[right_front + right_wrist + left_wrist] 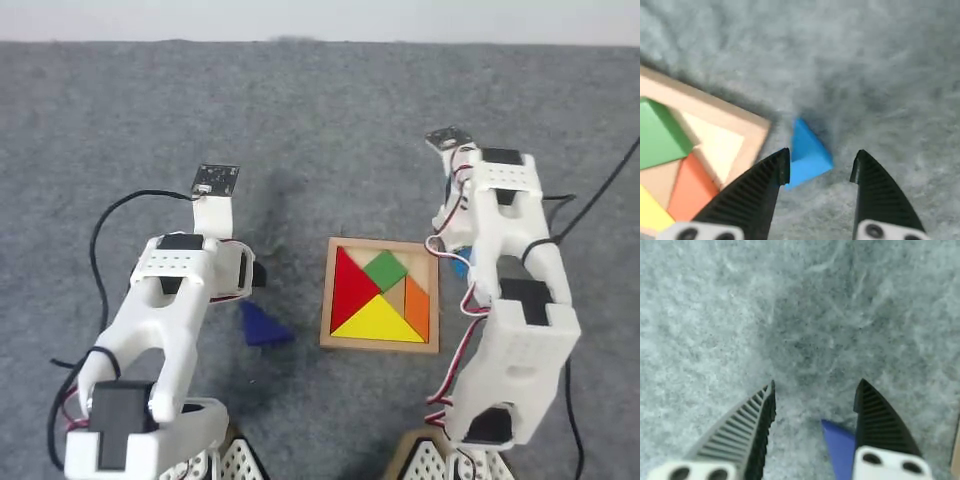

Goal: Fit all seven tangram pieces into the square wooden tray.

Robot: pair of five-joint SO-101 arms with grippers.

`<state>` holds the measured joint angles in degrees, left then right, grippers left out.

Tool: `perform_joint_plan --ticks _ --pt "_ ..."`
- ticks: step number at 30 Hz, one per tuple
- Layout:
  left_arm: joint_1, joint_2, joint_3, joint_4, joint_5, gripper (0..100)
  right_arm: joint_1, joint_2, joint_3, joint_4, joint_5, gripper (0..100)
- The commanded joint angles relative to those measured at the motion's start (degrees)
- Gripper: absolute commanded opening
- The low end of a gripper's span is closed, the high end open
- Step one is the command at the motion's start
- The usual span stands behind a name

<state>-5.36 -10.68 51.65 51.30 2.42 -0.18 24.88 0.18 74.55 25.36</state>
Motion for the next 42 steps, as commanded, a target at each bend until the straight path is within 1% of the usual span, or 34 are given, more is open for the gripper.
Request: perform_joint_plan --ticks 1,4,10,12,17,23,26,29,35,40,42 --pt "-0.2 -2.3 -0.2 -1.3 0.3 25 -2.1 -4.2 2.7 -1.2 0.8 21.6" --pt "-0.2 -2.3 -0.2 -1.3 0.3 25 -1.7 -4.4 6.1 -4.4 1.0 21.6" --pt "0.0 -2.3 -0.2 -1.3 0.3 25 1.5 -3.9 6.6 -5.5 1.0 21.5" --pt "-0.1 -2.3 -0.2 -1.3 0.3 25 1.6 -3.8 6.7 -5.1 1.2 19.1" --pt "-0.2 -2.3 -0.2 -1.3 0.3 25 1.2 -3.9 7.8 -4.9 1.0 8.9" --pt "-0.2 -2.2 -0.2 -1.3 0.3 25 1.3 -5.6 6.9 -4.7 1.0 8.0" --pt "-0.2 -2.2 -0.2 -1.3 0.3 25 0.7 -8.9 5.8 -2.7 1.0 8.0" --pt "-0.2 -2.2 -0.2 -1.3 0.3 25 -1.3 -13.3 4.1 0.7 1.1 8.0" --pt "-0.2 -2.2 -0.2 -1.3 0.3 25 -9.3 -20.2 3.3 6.1 1.1 8.0" --pt "-0.2 -2.2 -0.2 -1.3 0.3 25 -16.5 -21.1 3.3 5.8 1.6 8.1" --pt "-0.2 -2.2 -0.2 -1.3 0.3 25 -18.9 -21.1 3.3 5.8 3.3 8.1"
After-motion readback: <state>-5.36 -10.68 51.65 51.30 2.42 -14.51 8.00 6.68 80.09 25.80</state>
